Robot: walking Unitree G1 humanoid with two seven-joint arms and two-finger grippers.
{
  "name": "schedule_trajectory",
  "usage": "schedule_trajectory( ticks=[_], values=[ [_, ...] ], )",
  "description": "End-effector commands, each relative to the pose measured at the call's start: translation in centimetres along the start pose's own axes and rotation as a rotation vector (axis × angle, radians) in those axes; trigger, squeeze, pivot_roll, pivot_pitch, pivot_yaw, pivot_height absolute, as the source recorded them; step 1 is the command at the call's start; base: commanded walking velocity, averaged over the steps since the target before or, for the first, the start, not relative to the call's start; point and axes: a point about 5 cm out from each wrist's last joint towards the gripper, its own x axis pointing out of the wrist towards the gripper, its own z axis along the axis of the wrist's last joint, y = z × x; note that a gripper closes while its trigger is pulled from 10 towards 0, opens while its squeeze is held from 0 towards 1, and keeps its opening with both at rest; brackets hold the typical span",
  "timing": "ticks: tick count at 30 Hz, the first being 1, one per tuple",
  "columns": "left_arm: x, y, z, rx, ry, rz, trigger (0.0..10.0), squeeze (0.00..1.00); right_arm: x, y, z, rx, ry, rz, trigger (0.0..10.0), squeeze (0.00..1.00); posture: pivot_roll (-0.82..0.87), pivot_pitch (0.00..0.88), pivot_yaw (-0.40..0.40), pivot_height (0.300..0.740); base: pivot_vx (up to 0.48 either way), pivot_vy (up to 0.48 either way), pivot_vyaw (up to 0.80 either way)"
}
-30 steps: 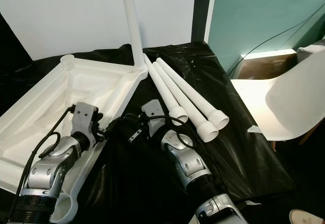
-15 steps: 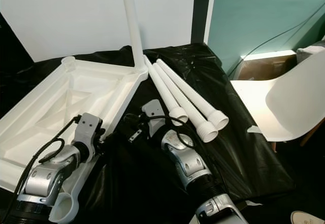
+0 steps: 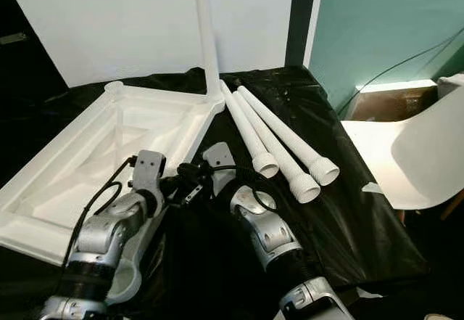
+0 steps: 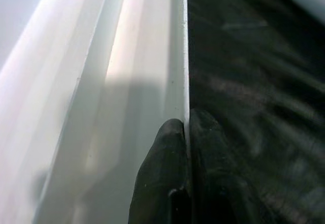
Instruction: Building children table
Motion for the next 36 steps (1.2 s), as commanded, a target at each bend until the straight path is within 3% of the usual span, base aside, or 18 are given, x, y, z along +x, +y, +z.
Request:
schedule_trajectory(
  ticks=[1, 2, 3, 4, 6, 11, 12, 13, 17, 19, 22, 23, 25, 26, 27, 28, 30, 36],
  values=[
    [0.5, 0.3, -1.1, -0.071, 0.034, 0.048, 0.4, 0.00, -0.1, -0.1, 0.0, -0.006, -0.004, -0.006, 10.0, 0.00, 0.12, 0.000, 0.048, 0.740, 0.000, 0.000, 0.00],
    [0.5, 0.3, -1.1, -0.071, 0.034, 0.048, 0.4, 0.00, -0.1, -0.1, 0.0, -0.006, -0.004, -0.006, 10.0, 0.00, 0.12, 0.000, 0.048, 0.740, 0.000, 0.000, 0.00],
    [0.5, 0.5, -0.8, -0.077, 0.005, 0.067, 9.4, 0.03, -0.1, -0.1, 0.0, -0.007, -0.004, -0.007, 10.0, 0.00, 0.12, 0.000, 0.048, 0.740, 0.000, 0.000, 0.00],
    [0.4, 0.8, -0.5, -0.102, -0.032, 0.066, 10.0, 1.00, -0.1, -0.1, 0.0, -0.006, -0.004, -0.007, 10.0, 0.00, 0.12, 0.000, 0.048, 0.740, 0.000, 0.000, 0.00],
    [0.3, 0.9, -0.2, -0.119, -0.056, 0.063, 10.0, 1.00, -0.1, -0.1, 0.0, -0.006, -0.004, -0.007, 10.0, 0.00, 0.12, 0.000, 0.048, 0.740, 0.000, 0.000, 0.00],
    [-0.9, 0.2, 1.2, -0.125, -0.148, -0.086, 10.0, 1.00, 0.0, -0.1, 0.0, -0.005, -0.004, -0.008, 10.0, 0.00, 0.12, 0.000, 0.049, 0.740, 0.000, 0.000, 0.00],
    [-1.6, -0.3, 1.9, -0.098, -0.183, -0.154, 10.0, 0.92, 0.0, -0.1, 0.0, -0.005, -0.003, -0.007, 10.0, 0.00, 0.12, 0.000, 0.048, 0.740, 0.000, 0.000, 0.00],
    [-2.1, -0.6, 2.2, -0.079, -0.202, -0.194, 10.0, 0.00, 0.0, -0.1, 0.0, -0.005, -0.003, -0.007, 10.0, 0.00, 0.12, 0.000, 0.048, 0.740, 0.000, 0.000, 0.00],
    [-3.8, -0.8, 3.1, -0.006, -0.276, -0.307, 10.0, 0.00, 0.1, -0.1, 0.0, -0.004, -0.002, -0.005, 10.0, 0.00, 0.13, 0.000, 0.048, 0.740, 0.000, 0.000, 0.00],
    [-3.8, -0.8, 3.1, -0.006, -0.276, -0.307, 10.0, 0.00, 0.1, -0.1, 0.0, -0.004, -0.002, -0.005, 10.0, 0.00, 0.13, 0.000, 0.048, 0.740, 0.000, 0.000, 0.00],
    [-7.2, -1.0, 4.1, 0.090, -0.369, -0.559, 10.0, 0.09, 0.2, -0.1, 0.0, -0.002, -0.001, -0.005, 10.0, 0.00, 0.14, 0.000, 0.045, 0.740, 0.000, 0.000, 0.00],
    [-7.2, -1.0, 4.1, 0.090, -0.369, -0.559, 10.0, 0.09, 0.2, -0.1, 0.0, -0.002, -0.001, -0.005, 10.0, 0.00, 0.14, 0.000, 0.045, 0.740, 0.000, 0.000, 0.00],
    [-8.3, -1.0, 3.7, 0.156, -0.341, -0.663, 10.0, 0.07, 0.2, -0.1, 0.0, -0.001, 0.000, -0.004, 10.0, 0.00, 0.14, 0.000, 0.043, 0.740, 0.000, 0.000, 0.00],
    [-8.3, -1.0, 3.7, 0.156, -0.341, -0.663, 10.0, 0.07, 0.2, -0.1, 0.0, -0.001, 0.000, -0.004, 10.0, 0.00, 0.14, 0.000, 0.043, 0.740, 0.000, 0.000, 0.00],
    [-8.4, -0.5, 3.3, 0.214, -0.304, -0.664, 10.0, 0.00, 0.3, -0.1, 0.0, -0.004, 0.000, 0.000, 10.0, 0.00, 0.14, 0.000, 0.043, 0.740, 0.000, 0.000, 0.00],
    [-8.4, -0.5, 3.3, 0.214, -0.304, -0.664, 10.0, 0.00, 0.3, -0.1, 0.0, -0.004, 0.000, 0.000, 10.0, 0.00, 0.14, 0.000, 0.043, 0.740, 0.000, 0.000, 0.00],
    [-8.7, 0.9, 2.1, 0.306, -0.204, -0.667, 10.0, 0.00, 0.3, -0.1, 0.0, -0.007, -0.001, 0.004, 10.0, 0.00, 0.14, 0.000, 0.043, 0.740, 0.000, 0.000, 0.00],
    [-9.0, 2.6, 0.0, 0.393, -0.036, -0.659, 10.0, 0.00, 0.3, -0.1, 0.0, -0.008, -0.003, 0.001, 10.0, 0.00, 0.14, 0.000, 0.043, 0.740, 0.000, 0.000, 0.00]
  ],
)
